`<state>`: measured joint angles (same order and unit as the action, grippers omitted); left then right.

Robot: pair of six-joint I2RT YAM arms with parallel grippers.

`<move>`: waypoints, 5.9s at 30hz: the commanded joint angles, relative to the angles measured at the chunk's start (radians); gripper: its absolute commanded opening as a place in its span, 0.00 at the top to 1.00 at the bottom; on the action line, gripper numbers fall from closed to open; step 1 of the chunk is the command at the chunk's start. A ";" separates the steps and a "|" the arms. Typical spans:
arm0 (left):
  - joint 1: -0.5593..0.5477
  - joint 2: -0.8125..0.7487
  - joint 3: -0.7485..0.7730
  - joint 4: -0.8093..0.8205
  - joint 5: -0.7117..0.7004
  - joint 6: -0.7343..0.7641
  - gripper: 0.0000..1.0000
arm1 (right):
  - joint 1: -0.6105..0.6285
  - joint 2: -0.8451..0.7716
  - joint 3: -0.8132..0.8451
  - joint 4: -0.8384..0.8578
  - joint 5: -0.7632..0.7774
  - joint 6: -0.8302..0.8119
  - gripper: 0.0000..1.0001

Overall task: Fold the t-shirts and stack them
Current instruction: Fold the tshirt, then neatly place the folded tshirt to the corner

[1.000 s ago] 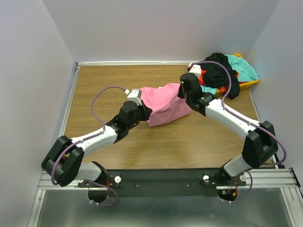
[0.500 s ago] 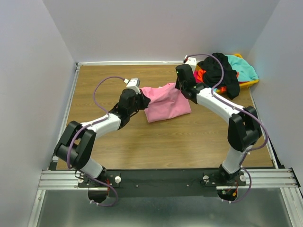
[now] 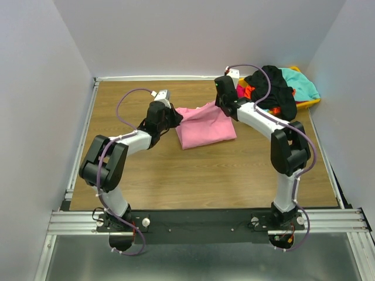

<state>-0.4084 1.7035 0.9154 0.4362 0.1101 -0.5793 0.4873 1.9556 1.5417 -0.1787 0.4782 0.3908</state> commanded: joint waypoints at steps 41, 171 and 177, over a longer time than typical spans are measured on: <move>0.135 0.055 0.183 -0.077 -0.023 0.121 0.12 | -0.029 -0.015 0.038 0.071 -0.271 -0.072 0.19; 0.183 0.363 0.628 -0.591 -0.543 0.809 1.00 | -0.139 -0.417 -0.542 0.251 -0.510 -0.055 0.14; 0.278 0.401 0.694 -0.603 -0.564 0.823 1.00 | -0.142 -0.420 -0.546 0.252 -0.510 -0.059 0.14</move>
<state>-0.1844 2.0743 1.5486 -0.1768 -0.4038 0.2073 0.3519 1.5631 1.0161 0.0803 -0.0555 0.3473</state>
